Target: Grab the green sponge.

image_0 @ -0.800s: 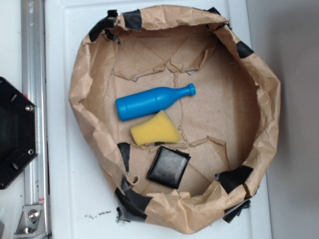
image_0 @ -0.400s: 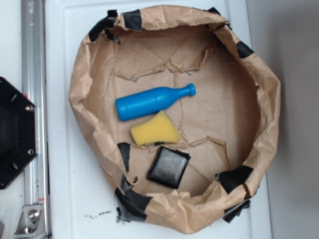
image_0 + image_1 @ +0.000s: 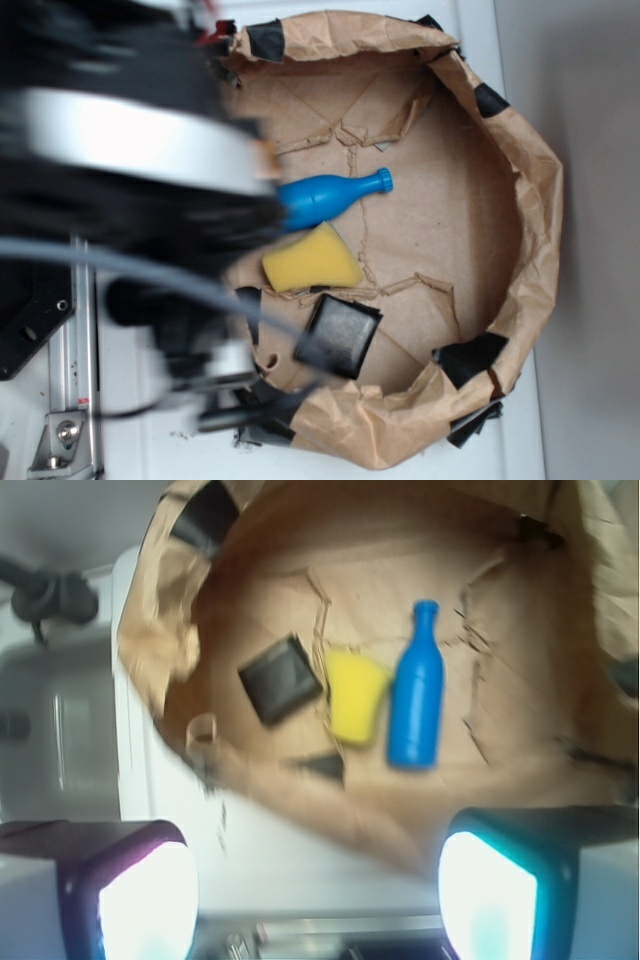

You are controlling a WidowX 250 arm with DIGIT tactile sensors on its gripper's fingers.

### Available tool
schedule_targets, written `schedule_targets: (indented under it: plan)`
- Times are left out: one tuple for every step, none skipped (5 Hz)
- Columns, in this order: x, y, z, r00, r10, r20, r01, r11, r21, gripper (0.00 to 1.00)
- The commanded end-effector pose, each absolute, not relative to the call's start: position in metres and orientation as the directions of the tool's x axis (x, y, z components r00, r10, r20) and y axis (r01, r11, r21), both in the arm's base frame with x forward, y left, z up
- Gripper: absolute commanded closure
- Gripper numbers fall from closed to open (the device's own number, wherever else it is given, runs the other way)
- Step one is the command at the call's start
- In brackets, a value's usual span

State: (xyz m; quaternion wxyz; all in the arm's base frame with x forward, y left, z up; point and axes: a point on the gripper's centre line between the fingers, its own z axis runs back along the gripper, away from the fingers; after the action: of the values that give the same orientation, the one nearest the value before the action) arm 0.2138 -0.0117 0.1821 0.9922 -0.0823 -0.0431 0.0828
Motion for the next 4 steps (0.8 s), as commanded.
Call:
schedule_targets:
  plan:
    - [0.257, 0.013, 0.135, 0.973, 0.216, 0.08, -0.202, 0.967, -0.154, 0.0]
    - [0.262, 0.014, 0.092, 0.995, 0.045, 0.091, -0.037, 0.995, -0.088, 0.0]
    - [0.26, -0.01, 0.067, 0.972, -0.209, 0.105, 0.211, 0.977, -0.005, 0.0]
    - [0.256, -0.016, 0.047, 0.893, -0.446, 0.06, 0.447, 0.895, 0.01, 0.0]
